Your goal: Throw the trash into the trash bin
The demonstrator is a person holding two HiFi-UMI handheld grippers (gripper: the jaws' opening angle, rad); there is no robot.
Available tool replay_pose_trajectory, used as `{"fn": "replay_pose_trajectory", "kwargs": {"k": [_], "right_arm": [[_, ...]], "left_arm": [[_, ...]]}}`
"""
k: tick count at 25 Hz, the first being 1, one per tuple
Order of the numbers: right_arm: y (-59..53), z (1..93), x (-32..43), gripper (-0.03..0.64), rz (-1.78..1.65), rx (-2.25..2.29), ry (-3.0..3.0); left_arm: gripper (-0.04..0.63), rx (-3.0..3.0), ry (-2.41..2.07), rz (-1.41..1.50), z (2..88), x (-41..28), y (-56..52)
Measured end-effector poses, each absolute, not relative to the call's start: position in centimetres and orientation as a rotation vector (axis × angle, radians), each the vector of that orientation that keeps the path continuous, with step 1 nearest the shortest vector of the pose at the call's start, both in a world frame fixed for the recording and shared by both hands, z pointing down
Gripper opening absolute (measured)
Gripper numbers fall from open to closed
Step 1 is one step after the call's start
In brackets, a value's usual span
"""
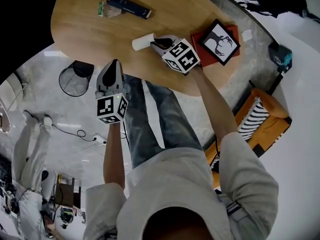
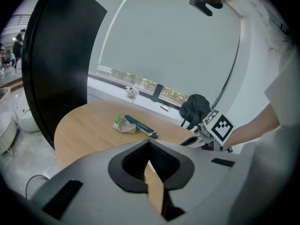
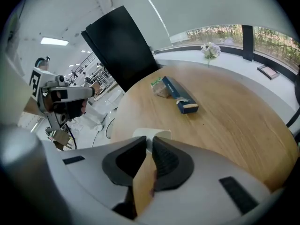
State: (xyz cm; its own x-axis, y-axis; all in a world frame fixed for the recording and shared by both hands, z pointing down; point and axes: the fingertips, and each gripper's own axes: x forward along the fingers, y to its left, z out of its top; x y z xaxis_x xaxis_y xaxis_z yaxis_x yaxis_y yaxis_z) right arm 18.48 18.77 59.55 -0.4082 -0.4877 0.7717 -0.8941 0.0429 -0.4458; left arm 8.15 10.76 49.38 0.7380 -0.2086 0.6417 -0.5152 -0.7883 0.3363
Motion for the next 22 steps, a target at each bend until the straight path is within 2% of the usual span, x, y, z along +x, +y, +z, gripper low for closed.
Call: {"fn": "replay_pose_trajectory", "kwargs": {"k": [5,11,16,22], "right_arm": [[18.9,57.5,16.2,0.032,1.26,1.394,-1.953],[17.6,56.0,14.0,0.032,1.172,1.37,-1.978],[15.1,54.6,11.6,0.032,1.086,1.317,-2.022],[10.4,53.5,5.3,0.032,0.993,1.169,-2.117]], "left_arm": [[0.018,2.448,-0.584,0.775,48.1,7.7,10.2],[0.018,2.45,-0.682,0.701,46.7,5.4,8.9],[0.018,2.415,-0.808,0.653,46.1,0.9,7.4],[0.018,2.342,-1.025,0.598,45.2,-6.9,4.7]]}}
